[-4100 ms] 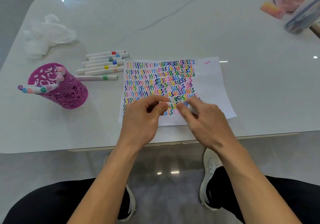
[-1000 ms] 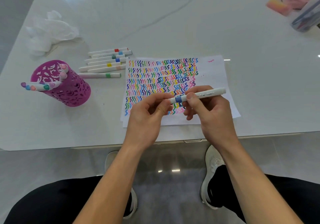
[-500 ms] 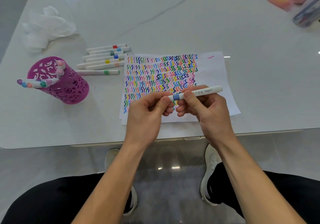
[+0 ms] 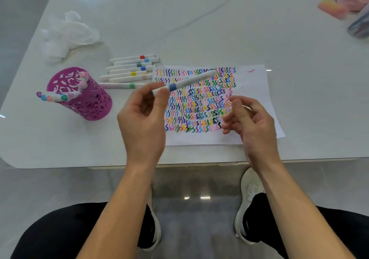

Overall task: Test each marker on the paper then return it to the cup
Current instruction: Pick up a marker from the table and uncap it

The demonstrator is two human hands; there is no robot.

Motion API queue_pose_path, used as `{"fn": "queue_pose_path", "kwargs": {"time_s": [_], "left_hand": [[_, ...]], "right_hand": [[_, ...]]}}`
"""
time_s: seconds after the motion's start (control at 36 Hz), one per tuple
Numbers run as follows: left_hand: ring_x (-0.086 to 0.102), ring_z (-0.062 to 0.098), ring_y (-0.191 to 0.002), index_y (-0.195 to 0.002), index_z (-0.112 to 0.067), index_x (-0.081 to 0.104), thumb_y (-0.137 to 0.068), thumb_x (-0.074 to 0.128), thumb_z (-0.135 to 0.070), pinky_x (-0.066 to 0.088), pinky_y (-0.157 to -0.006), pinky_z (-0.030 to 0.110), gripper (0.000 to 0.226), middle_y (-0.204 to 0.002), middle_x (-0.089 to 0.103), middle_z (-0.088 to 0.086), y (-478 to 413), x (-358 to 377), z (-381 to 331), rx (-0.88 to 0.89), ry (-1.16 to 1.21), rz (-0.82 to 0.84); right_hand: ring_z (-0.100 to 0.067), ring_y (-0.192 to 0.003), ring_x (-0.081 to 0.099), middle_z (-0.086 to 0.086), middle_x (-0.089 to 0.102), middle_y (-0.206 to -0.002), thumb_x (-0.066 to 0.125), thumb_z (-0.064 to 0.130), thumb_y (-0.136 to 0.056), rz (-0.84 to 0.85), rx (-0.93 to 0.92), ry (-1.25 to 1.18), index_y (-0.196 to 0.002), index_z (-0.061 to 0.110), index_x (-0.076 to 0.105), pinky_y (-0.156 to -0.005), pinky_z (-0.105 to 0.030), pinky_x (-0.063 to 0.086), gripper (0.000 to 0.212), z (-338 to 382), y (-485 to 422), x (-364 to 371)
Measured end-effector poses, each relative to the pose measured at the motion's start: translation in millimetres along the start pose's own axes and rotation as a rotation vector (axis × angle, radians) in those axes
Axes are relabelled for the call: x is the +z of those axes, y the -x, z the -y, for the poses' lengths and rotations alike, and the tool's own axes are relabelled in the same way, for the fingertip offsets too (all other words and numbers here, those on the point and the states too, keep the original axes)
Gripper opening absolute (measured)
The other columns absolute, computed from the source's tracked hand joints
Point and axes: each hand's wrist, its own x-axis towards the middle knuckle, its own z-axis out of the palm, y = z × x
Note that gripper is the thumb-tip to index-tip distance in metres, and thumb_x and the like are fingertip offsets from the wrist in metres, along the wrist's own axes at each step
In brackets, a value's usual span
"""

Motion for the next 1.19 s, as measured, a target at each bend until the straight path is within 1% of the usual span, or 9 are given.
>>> {"fn": "queue_pose_path", "kwargs": {"time_s": [0.11, 0.31, 0.44, 0.58, 0.69, 0.81, 0.92, 1.08, 1.19], "left_hand": [[0.069, 0.008, -0.091, -0.104, -0.015, 0.072, -0.09, 0.075, -0.011, 0.053, -0.083, 0.021, 0.015, -0.097, 0.074, -0.002, -15.5, -15.0, -6.5, 0.08, 0.007, -0.175], [0.068, 0.016, -0.106, -0.113, -0.016, 0.069, -0.096, 0.07, -0.017, 0.054, -0.092, 0.027, 0.018, -0.111, 0.071, 0.005, -25.0, -36.6, -18.3, 0.401, -0.263, -0.29], [0.067, 0.011, -0.107, -0.121, 0.0, 0.069, -0.1, 0.064, -0.016, 0.055, -0.095, 0.033, 0.027, -0.113, 0.069, -0.001, -29.0, -50.4, -24.1, 0.607, -0.455, -0.343], [0.064, 0.01, -0.103, -0.121, 0.0, 0.07, -0.101, 0.061, -0.008, 0.054, -0.09, 0.027, 0.023, -0.11, 0.066, 0.0, -35.9, -65.5, -23.9, 0.747, -0.586, -0.405], [0.067, 0.02, -0.104, -0.124, -0.004, 0.07, -0.102, 0.06, -0.011, 0.053, -0.093, 0.025, 0.025, -0.113, 0.063, -0.004, -42.7, -72.7, -20.3, 0.712, -0.642, -0.402], [0.064, 0.013, -0.107, -0.131, -0.018, 0.065, -0.102, 0.059, -0.016, 0.055, -0.093, 0.044, 0.03, -0.115, 0.06, -0.02, -48.1, -75.5, -14.4, 0.589, -0.712, -0.377], [0.063, 0.015, -0.107, -0.13, -0.023, 0.067, -0.101, 0.056, -0.015, 0.056, -0.088, 0.046, 0.033, -0.118, 0.07, -0.003, -50.8, -77.7, -9.3, 0.503, -0.801, -0.36], [0.059, 0.02, -0.123, -0.137, -0.015, 0.061, -0.102, 0.051, -0.022, 0.047, -0.108, 0.041, 0.037, -0.133, 0.066, 0.003, -51.3, -77.5, -7.1, 0.306, -0.932, -0.351], [0.057, 0.023, -0.126, -0.138, -0.013, 0.059, -0.102, 0.051, -0.023, 0.04, -0.112, 0.032, 0.039, -0.135, 0.064, 0.006, -52.6, -78.6, -8.0, 0.245, -0.998, -0.333]], "right_hand": [[-0.02, -0.062, 0.062, 0.0, 0.068, -0.069, 0.059, 0.02, -0.105, -0.089, -0.039, 0.035, -0.113, 0.009, 0.068, -0.06, -0.03, 0.054, 0.016, -0.9, -5.1, -9.0], [-0.016, -0.061, 0.059, 0.003, 0.066, -0.066, 0.06, 0.019, -0.105, -0.129, -0.061, 0.086, -0.109, 0.011, 0.069, -0.056, -0.029, 0.051, 0.012, -2.1, -4.2, -6.7], [-0.017, -0.055, 0.05, 0.002, 0.061, -0.061, 0.063, 0.018, -0.104, -0.145, -0.062, 0.112, -0.097, 0.016, 0.069, -0.05, -0.026, 0.042, 0.009, -5.4, -2.9, -3.0], [-0.015, -0.054, 0.049, 0.003, 0.059, -0.059, 0.063, 0.018, -0.103, -0.153, -0.067, 0.129, -0.098, 0.014, 0.068, -0.049, -0.023, 0.041, 0.008, -5.9, -1.7, -1.9], [-0.013, -0.051, 0.042, 0.006, 0.053, -0.055, 0.062, 0.016, -0.104, -0.156, -0.056, 0.136, -0.095, 0.017, 0.067, -0.047, -0.019, 0.036, 0.01, -5.4, -2.2, -0.4], [-0.01, -0.053, 0.042, -0.006, 0.05, -0.063, 0.063, 0.017, -0.103, -0.178, -0.045, 0.122, -0.094, 0.02, 0.068, -0.048, -0.018, 0.037, 0.01, -4.7, -1.8, 0.1], [-0.012, -0.056, 0.042, -0.016, 0.049, -0.069, 0.064, 0.018, -0.103, -0.184, -0.051, 0.12, -0.094, 0.021, 0.069, -0.049, -0.019, 0.037, 0.011, -4.0, -1.8, 1.2], [-0.014, -0.055, 0.038, -0.021, 0.044, -0.072, 0.065, 0.017, -0.102, -0.167, -0.059, 0.133, -0.098, 0.016, 0.069, -0.049, -0.02, 0.035, 0.006, -5.0, -3.0, 1.2], [-0.012, -0.054, 0.04, -0.015, 0.044, -0.067, 0.064, 0.017, -0.102, -0.17, -0.056, 0.145, -0.101, 0.01, 0.069, -0.048, -0.018, 0.036, 0.008, -6.9, -4.7, 2.2]]}}
